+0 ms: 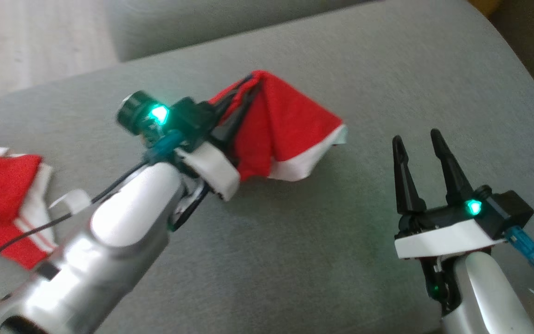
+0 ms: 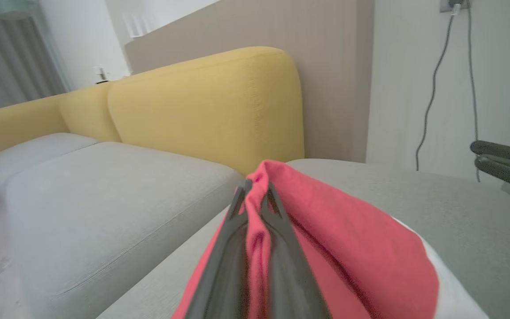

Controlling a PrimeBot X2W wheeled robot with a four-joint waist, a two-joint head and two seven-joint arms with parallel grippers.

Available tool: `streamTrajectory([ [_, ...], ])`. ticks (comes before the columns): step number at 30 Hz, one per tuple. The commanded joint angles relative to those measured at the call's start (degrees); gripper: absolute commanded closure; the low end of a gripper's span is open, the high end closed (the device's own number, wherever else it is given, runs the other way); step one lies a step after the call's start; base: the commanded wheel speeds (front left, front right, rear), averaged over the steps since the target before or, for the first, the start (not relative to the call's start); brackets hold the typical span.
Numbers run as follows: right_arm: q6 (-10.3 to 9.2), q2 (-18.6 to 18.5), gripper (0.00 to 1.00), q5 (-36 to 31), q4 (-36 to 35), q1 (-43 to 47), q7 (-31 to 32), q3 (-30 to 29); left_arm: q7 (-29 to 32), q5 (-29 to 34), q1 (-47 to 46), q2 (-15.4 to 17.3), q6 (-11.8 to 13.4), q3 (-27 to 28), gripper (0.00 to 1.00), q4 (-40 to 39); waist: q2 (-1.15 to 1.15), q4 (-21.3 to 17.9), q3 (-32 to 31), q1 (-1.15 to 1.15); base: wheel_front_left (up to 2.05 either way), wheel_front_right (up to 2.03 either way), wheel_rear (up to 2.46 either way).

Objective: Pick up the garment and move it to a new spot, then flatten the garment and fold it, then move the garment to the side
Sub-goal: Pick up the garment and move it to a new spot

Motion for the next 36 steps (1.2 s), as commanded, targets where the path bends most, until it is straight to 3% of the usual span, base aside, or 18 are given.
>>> streamTrajectory([
  [1, 0.23, -0.20, 0.00, 0.46, -2.48, -2.49, -0.62, 1.39, -1.22, 0.67, -5.15, -0.37, -1.06, 1.54, 1.00, 0.36, 0.00, -3.64, 3.49, 0.00, 0.00, 0.00, 0.00],
  [2, 0.23, -0.20, 0.00, 0.55, -2.71, -2.64, -0.62, 1.45, -2.00, 0.98, -5.81, -1.28, -1.42, 1.18, 1.00, 1.62, 0.00, -4.12, 3.87, 0.00, 0.00, 0.00, 0.00],
  [3, 0.23, -0.20, 0.00, 0.61, -2.89, -2.70, -0.62, 1.45, -2.90, 1.33, -6.39, -2.11, -1.53, 0.93, 0.61, 3.01, 0.00, -4.44, 4.19, 0.00, 0.00, 0.00, 0.00],
  [4, 0.23, -0.20, 0.00, 0.69, -3.04, -2.73, -0.62, 1.41, -3.69, 1.64, -6.86, -2.80, -1.71, 0.65, 0.00, 4.49, 0.00, -4.63, 4.42, 0.00, 0.00, 0.00, 0.00],
  [9, 0.23, -0.20, 0.00, 0.50, -3.33, -2.29, -0.62, 0.39, -7.21, 1.21, -7.50, -4.71, -2.22, 1.39, 0.00, 10.03, 0.00, -3.32, 4.37, 0.00, 0.00, 0.00, 0.00],
  [15, 0.23, -0.20, 0.00, -1.49, -3.16, -1.76, -0.62, -0.44, -9.18, 1.00, -4.86, -2.61, -0.41, 5.80, 0.00, 12.35, 0.00, 2.53, 1.92, 0.00, 0.00, 0.00, 0.00],
  [20, 0.23, -0.20, 0.00, -3.81, -2.72, -0.55, -0.62, -1.40, -9.25, 3.37, 2.82, 0.40, 2.29, 13.06, 0.00, 5.09, 0.00, 8.78, -1.13, 0.00, 0.00, 0.00, 0.00],
  [27, 0.23, -0.20, 0.00, -5.24, -1.57, 1.94, -0.62, -2.55, -9.27, 6.21, 17.91, 2.35, 3.57, 21.39, 0.00, -4.14, 0.00, 15.32, -4.74, 0.00, 0.00, 0.00, 0.00],
  [36, 0.23, -0.20, 0.00, -6.02, 0.90, 5.15, -0.62, -1.98, -9.27, 10.24, 35.89, -2.67, 4.50, 29.54, 0.00, -12.28, 0.00, 18.70, -7.24, 0.00, 0.00, 0.00, 0.00],
])
